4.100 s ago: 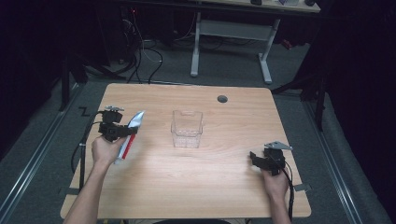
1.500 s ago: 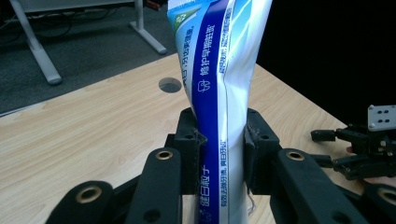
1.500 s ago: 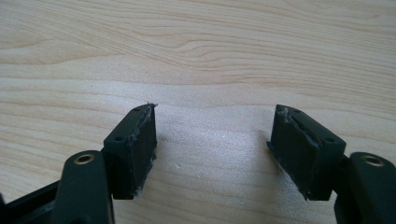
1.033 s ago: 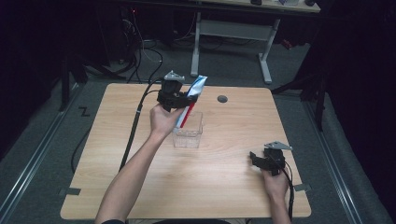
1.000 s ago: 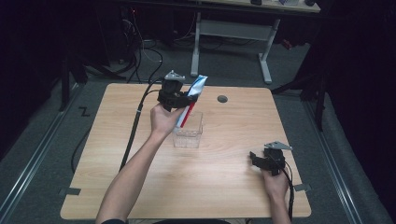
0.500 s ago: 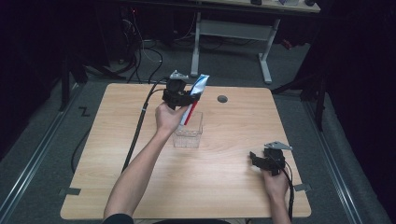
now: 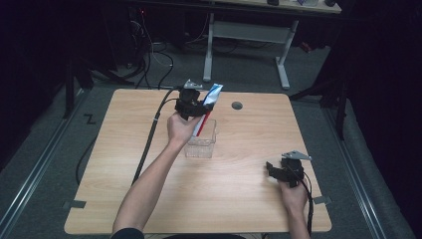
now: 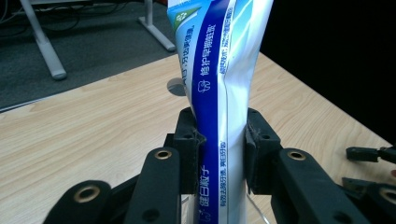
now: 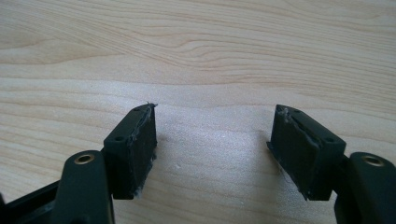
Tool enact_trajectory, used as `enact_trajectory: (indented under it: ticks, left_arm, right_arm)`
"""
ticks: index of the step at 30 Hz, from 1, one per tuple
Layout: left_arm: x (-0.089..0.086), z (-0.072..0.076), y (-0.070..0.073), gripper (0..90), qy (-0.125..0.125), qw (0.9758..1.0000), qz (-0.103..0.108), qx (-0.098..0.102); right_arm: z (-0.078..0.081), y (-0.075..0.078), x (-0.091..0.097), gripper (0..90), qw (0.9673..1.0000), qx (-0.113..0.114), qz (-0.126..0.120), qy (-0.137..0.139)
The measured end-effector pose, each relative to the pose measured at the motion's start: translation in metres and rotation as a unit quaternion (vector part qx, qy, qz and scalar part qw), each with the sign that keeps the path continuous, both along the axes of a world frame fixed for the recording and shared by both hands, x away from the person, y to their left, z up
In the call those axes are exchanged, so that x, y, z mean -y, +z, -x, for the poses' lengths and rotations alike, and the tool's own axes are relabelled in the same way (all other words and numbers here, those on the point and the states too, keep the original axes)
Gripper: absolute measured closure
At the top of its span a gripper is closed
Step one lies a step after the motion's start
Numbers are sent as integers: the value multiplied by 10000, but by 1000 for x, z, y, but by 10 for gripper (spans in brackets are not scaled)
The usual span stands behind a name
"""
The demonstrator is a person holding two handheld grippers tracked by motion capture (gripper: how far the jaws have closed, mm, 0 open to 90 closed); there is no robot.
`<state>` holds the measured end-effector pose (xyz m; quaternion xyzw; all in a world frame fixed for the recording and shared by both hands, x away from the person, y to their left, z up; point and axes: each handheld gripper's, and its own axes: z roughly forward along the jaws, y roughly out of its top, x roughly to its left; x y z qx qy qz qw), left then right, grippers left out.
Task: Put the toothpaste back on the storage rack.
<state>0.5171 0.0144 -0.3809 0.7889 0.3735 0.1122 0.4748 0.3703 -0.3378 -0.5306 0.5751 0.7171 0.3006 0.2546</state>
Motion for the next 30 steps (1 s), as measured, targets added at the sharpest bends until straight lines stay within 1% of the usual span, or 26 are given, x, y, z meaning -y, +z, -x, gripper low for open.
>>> enact_trajectory:
  ticks: [3,12,15,18,22,27,30]
  left_arm:
    - [-1,-1,-2,710,5,10000,26,-20]
    - [2,-2,-6,708,8,10000,6,2]
    - [2,-2,-8,706,-10,10000,-48,-19]
    - [1,-2,-11,705,-23,9998,-190,-40]
    - [0,-3,-12,704,-22,9998,-170,-72]
    - [1,-2,-15,702,-48,9997,-214,-67]
    - [0,-2,-17,701,-51,9997,-209,-98]
  right_arm:
    - [0,0,0,317,10000,6,8,10]
    - [0,0,0,317,10000,5,8,8]
    - [0,0,0,316,10000,7,11,10]
    - [0,0,0,317,10000,5,9,9]
    - [0,0,0,317,10000,6,10,9]
    - [0,0,0,316,10000,6,10,9]
    - [0,0,0,317,10000,2,9,11]
